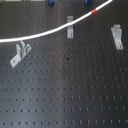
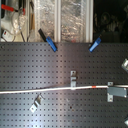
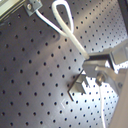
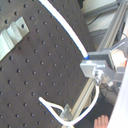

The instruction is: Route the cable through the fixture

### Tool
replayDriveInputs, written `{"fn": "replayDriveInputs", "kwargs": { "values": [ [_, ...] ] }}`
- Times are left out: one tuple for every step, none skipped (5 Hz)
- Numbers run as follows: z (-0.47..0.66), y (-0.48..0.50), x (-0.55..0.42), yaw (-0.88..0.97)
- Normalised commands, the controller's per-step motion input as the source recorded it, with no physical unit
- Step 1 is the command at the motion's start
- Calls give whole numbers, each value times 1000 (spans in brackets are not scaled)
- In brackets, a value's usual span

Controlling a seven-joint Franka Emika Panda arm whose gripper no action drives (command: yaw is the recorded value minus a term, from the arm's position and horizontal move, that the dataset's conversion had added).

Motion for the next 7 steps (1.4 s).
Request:
{"fn": "replayDriveInputs", "kwargs": {
  "values": [
    [0,26,-3,0],
    [12,609,-136,0],
    [65,436,6,340],
    [0,0,0,3],
    [368,-8,-535,217],
    [53,7,-372,231],
    [3,4,-34,0]
  ]
}}
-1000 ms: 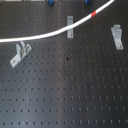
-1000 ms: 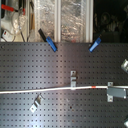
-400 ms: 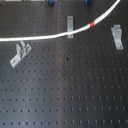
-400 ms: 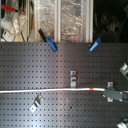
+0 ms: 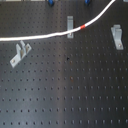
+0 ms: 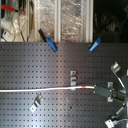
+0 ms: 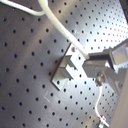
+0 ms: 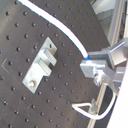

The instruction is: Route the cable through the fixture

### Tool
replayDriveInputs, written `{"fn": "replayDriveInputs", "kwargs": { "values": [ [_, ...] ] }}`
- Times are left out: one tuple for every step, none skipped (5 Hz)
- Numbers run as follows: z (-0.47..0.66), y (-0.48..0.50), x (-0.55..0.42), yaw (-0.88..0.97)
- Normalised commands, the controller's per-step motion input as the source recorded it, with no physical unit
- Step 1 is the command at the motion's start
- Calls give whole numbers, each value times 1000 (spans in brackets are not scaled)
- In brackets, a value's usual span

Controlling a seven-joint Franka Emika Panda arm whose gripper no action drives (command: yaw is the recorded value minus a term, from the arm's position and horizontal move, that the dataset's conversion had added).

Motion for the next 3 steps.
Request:
{"fn": "replayDriveInputs", "kwargs": {
  "values": [
    [454,116,-487,251],
    [24,15,-93,100],
    [131,44,10,0]
  ]
}}
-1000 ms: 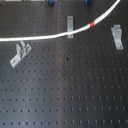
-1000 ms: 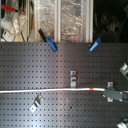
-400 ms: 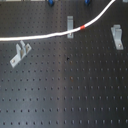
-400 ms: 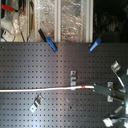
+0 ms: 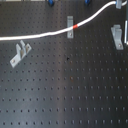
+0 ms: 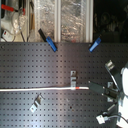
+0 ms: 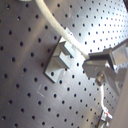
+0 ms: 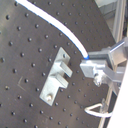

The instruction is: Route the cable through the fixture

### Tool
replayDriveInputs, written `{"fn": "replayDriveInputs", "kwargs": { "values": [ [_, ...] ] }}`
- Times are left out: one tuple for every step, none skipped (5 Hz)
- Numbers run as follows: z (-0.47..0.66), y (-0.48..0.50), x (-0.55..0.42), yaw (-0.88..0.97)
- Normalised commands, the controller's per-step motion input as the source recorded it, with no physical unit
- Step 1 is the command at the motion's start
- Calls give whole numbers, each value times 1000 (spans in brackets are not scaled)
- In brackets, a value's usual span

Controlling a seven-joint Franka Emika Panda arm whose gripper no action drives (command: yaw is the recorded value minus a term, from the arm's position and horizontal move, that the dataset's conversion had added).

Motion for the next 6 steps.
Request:
{"fn": "replayDriveInputs", "kwargs": {
  "values": [
    [732,257,-83,-11],
    [263,5,2,-71],
    [24,46,9,0],
    [95,213,-132,-217],
    [225,102,-633,6],
    [0,11,2,0]
  ]
}}
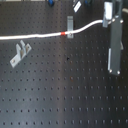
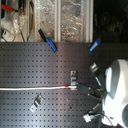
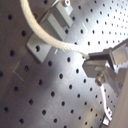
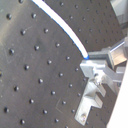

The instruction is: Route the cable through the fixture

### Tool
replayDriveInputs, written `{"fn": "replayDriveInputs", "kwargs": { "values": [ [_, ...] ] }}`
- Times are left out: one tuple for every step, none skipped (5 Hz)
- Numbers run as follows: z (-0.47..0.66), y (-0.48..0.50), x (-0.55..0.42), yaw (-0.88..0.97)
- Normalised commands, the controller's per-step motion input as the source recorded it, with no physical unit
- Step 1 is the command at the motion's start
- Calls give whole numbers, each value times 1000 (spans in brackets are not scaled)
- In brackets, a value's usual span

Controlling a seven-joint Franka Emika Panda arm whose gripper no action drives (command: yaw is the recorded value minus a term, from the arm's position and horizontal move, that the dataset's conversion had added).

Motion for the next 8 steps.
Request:
{"fn": "replayDriveInputs", "kwargs": {
  "values": [
    [46,316,-172,-186],
    [17,418,-348,0],
    [-3,129,-222,-109],
    [0,15,-10,0],
    [5,349,-150,6],
    [-37,-1,0,0],
    [68,14,-54,0],
    [233,387,-536,34]
  ]
}}
